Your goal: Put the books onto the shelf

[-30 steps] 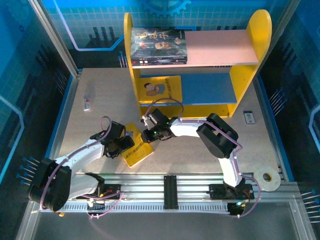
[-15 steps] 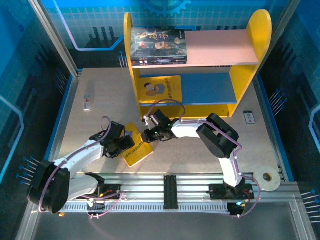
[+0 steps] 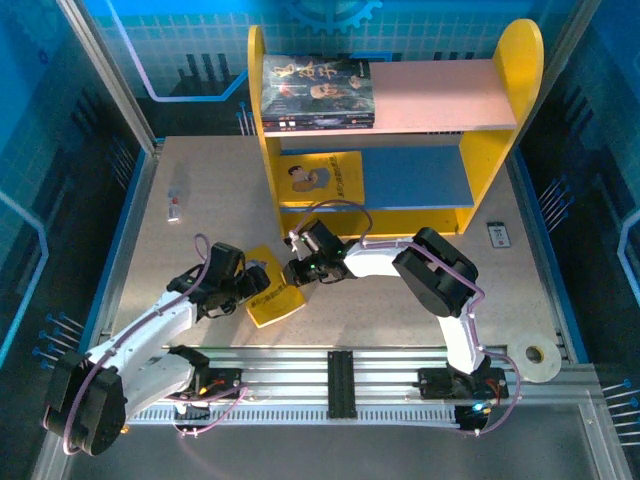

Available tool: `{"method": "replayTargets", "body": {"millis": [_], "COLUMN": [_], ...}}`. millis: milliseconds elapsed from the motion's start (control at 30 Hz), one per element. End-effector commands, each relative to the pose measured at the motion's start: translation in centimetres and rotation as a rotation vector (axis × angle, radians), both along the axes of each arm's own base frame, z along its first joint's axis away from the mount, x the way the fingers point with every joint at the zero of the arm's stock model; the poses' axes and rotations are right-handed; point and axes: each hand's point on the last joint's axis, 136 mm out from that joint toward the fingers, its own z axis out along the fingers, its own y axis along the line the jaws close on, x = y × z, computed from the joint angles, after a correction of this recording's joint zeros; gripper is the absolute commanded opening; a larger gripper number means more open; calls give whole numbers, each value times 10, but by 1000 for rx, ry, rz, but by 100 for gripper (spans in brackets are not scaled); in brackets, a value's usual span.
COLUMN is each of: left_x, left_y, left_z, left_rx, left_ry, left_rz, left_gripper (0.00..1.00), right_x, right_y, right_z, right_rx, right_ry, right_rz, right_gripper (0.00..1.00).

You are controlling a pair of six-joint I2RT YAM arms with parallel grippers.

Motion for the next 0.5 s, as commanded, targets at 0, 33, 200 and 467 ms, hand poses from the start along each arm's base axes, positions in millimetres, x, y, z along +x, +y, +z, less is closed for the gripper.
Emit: {"method": "replayTargets", "body": {"millis": [0, 33, 200, 467], "left_x": [25, 26, 28, 37], "left_y": [-38, -39, -33, -36], "left_z": [38, 37, 37, 31], "left_rx": [-151, -157, -119, -114], "left_ry": [-118, -119, -122, -126], "left_rz": [-84, -84, -73, -71], "left_gripper": [76, 76, 75, 72], "right_x": [-63, -64, -63, -74], "right_y": [-13, -12, -7, 8], "right_z": [-57, -56, -51, -38], "right_rx": [-132, -123, -95, 25], "right_ry": [174, 179, 177, 227], "right_rz": [90, 90, 95, 151], "right_gripper": [12, 13, 13, 13]}}
